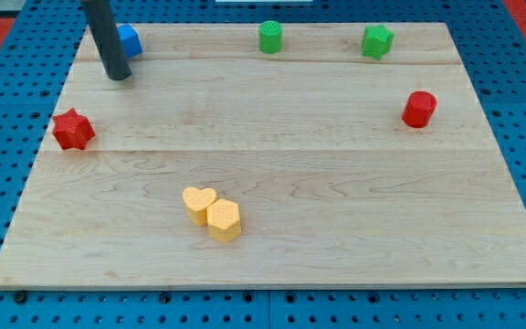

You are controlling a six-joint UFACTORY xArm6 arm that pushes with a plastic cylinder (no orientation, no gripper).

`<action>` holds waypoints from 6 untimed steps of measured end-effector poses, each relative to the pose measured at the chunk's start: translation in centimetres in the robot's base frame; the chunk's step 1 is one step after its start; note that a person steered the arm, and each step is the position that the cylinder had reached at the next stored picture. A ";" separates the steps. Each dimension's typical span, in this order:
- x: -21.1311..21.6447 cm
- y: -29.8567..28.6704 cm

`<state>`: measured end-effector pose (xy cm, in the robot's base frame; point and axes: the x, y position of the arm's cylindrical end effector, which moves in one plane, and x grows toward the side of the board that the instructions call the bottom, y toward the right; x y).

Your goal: Move your arm towards the green star

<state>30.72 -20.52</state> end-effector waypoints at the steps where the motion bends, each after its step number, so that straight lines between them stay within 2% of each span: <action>1: -0.4 4.4; 4: -0.7 34.3; 6: -6.6 46.3</action>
